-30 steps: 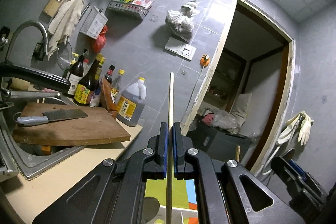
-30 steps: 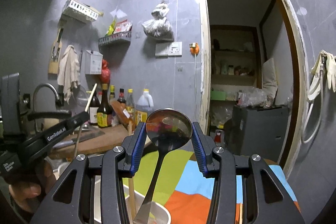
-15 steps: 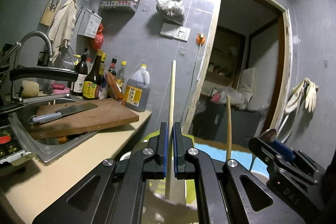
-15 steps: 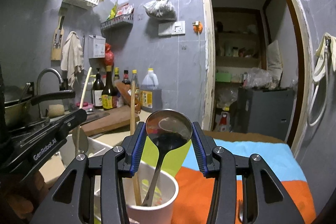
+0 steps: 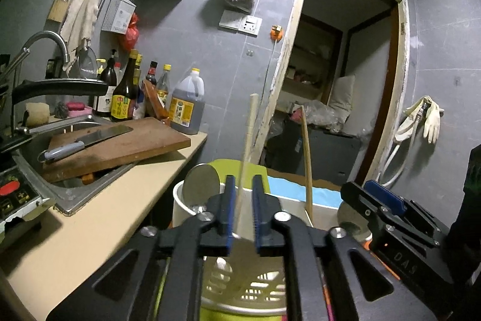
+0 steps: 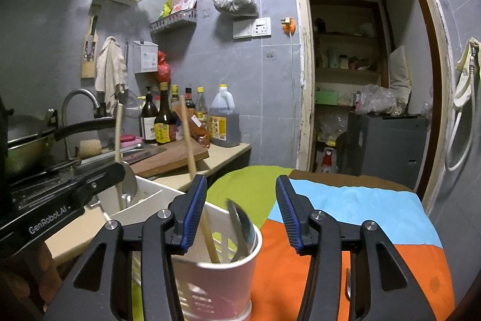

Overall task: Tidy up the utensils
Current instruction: 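Drop the chopstick into the caddy with the left tool while the right tool drops the ladle in, then grasp the silver fork with the left tool while the right tool grasps the vegetable peeler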

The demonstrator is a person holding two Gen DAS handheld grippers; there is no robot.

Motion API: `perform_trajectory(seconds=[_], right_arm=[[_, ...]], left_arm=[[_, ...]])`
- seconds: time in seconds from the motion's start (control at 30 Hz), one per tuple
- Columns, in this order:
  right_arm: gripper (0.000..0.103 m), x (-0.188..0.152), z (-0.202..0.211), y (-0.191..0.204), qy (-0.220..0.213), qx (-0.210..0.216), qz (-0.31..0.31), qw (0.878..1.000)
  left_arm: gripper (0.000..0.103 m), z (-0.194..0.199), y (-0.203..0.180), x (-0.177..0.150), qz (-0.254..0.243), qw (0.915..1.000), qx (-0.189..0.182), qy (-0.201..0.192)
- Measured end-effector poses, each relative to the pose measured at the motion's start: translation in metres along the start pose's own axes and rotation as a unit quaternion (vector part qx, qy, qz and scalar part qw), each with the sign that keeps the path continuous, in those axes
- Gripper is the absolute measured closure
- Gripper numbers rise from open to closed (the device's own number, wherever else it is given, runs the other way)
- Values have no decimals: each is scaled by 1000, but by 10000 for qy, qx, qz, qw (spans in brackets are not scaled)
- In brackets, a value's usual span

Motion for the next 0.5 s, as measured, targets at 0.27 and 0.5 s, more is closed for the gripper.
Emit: perform_trajectory(seconds=[0.27, 0.5], right_arm=[[34, 10, 22, -7, -284, -56, -71, 9996], [13, 24, 58, -29, -665, -413, -91, 9969]], left_arm=[[63, 20, -4, 9, 89, 9999, -68, -99], [38, 34, -31, 22, -45, 9992, -246, -319]])
Point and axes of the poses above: each gripper's, at about its wrist camera, not at the fingertips, and z roughly against the way its jaws point, y to its left, x to its top, the point moved 3 cm from there along -z, roughly the way its jaws point, and after that the axes turned 2 degrees about y, right-handed, at the moved point
